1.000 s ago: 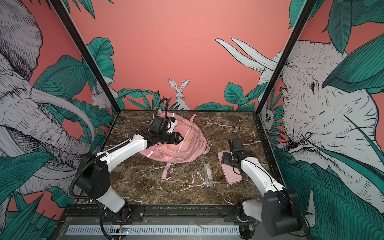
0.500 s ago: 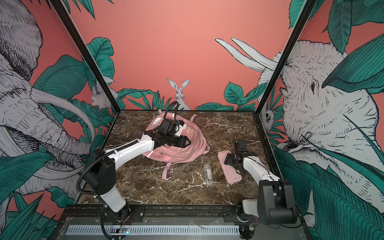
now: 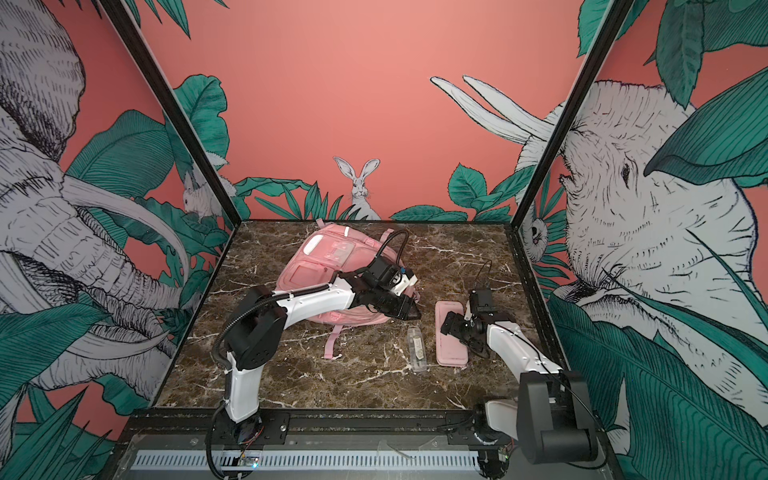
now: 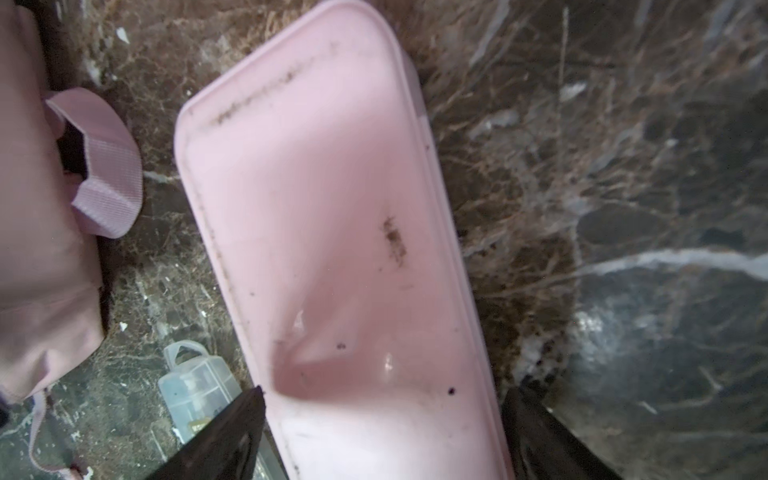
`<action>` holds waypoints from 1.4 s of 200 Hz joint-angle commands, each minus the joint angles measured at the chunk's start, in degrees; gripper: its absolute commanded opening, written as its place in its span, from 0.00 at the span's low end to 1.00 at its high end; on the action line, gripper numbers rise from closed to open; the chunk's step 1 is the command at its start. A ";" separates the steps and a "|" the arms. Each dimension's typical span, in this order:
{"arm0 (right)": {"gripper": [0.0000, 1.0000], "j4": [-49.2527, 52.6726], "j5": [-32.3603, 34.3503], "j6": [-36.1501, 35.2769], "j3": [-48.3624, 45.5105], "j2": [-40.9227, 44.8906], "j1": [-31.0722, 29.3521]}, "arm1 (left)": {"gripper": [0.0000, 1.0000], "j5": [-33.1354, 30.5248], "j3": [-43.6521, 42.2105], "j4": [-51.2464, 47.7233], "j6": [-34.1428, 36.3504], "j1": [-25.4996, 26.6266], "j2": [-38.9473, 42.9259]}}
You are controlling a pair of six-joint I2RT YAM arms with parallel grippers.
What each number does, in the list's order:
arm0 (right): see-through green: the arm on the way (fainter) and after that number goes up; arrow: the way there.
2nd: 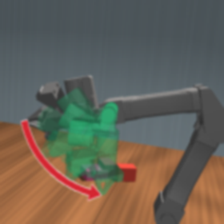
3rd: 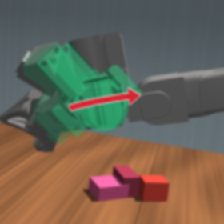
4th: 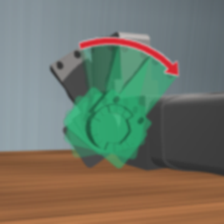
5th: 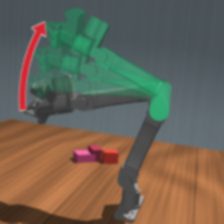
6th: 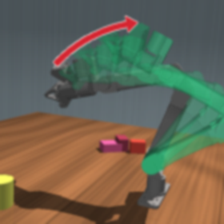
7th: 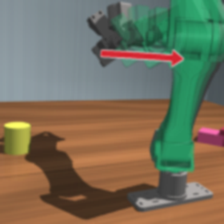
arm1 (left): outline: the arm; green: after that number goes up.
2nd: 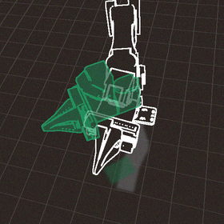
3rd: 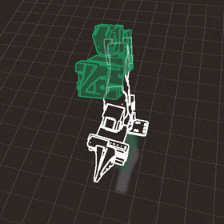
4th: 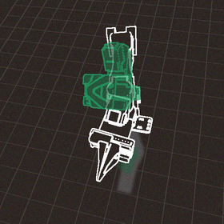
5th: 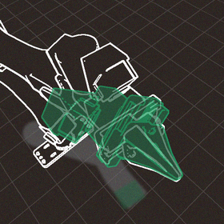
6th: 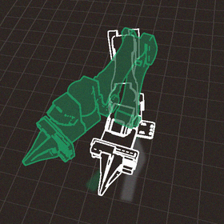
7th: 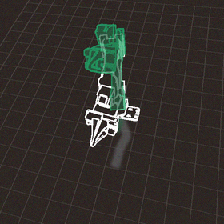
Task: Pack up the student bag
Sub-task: 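Grasp the pink pencil case with the right gripper while the left approaches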
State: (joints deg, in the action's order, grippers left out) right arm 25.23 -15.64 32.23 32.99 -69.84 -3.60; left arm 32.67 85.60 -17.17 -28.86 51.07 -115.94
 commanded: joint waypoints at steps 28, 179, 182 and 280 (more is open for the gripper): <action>0.88 -3.32 -0.88 4.47 -3.73 2.90 -0.01 | 0.55 4.87 6.17 1.44 -3.34 1.66 -4.05; 0.90 -15.59 -7.02 11.03 -9.35 2.29 3.17 | 0.54 6.35 15.67 -3.95 -4.22 1.75 -15.22; 0.90 -15.65 -7.42 10.91 -9.49 2.13 3.42 | 0.54 6.36 15.70 -3.93 -4.31 1.71 -15.34; 0.90 -16.13 -10.51 9.53 -10.93 2.19 8.47 | 0.51 8.19 16.72 -2.38 -5.76 1.84 -17.63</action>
State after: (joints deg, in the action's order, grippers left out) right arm 7.09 -26.26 42.41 23.83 -66.76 3.86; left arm 39.40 100.95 -20.21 -33.74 52.62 -133.71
